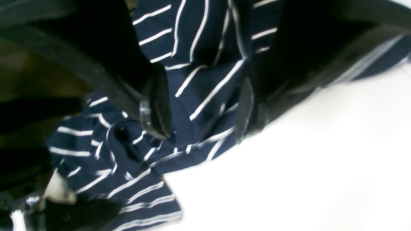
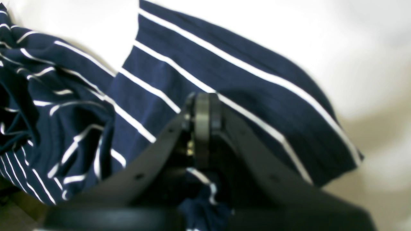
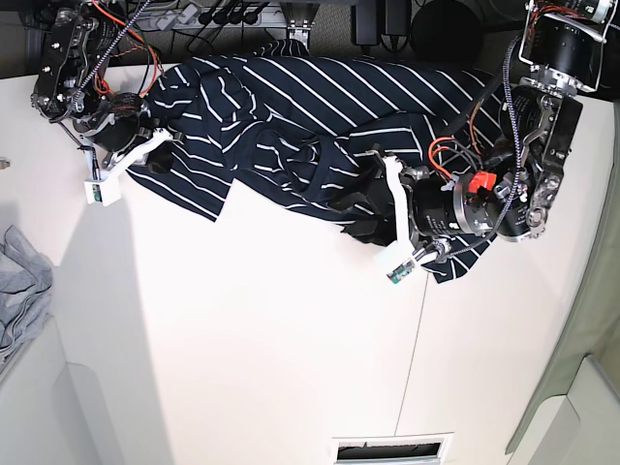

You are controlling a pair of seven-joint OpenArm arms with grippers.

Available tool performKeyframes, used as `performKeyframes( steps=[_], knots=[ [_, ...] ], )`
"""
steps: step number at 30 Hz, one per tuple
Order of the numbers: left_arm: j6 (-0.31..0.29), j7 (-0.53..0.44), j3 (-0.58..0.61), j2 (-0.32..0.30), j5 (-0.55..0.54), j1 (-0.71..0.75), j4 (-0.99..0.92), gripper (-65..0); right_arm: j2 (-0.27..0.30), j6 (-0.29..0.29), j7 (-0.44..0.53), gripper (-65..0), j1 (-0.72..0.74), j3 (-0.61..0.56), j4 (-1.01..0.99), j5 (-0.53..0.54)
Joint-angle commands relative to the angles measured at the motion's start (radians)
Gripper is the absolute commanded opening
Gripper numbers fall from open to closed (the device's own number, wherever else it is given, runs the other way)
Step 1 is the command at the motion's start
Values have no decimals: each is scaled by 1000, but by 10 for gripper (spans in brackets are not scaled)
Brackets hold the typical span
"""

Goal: Layout the t-shirt on the table in an organized manner, then fold the t-shirt properly
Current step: 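Reach the left gripper across the shirt and grasp its bunched middle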

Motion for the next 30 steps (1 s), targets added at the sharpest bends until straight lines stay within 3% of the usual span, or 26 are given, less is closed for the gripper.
performKeyframes(
  steps=[1,4,10,13,16,19,30],
  knots=[
    [-13,-23,6,-15,-6,-17,49,-304,5,10,19,-650,10,3,15,21],
    [-13,-88,83,-45,106,-17,122,-304,5,10,18,-650,10,3,15,27],
    [-13,-310,377,-58,540,-21,134,-304,5,10,17,-650,10,3,15,27],
    [99,-353,514,-58,692,-48,127,-304,5,10,17,-650,10,3,15,28],
    [202,-360,616,-58,765,-109,100,-304,5,10,15,-650,10,3,15,27],
    [262,-369,680,-58,817,-168,66,-304,5,10,10,-650,7,3,15,27],
    [259,-372,741,-58,878,-208,0,-304,6,11,19,-650,8,3,15,35]
  ],
)
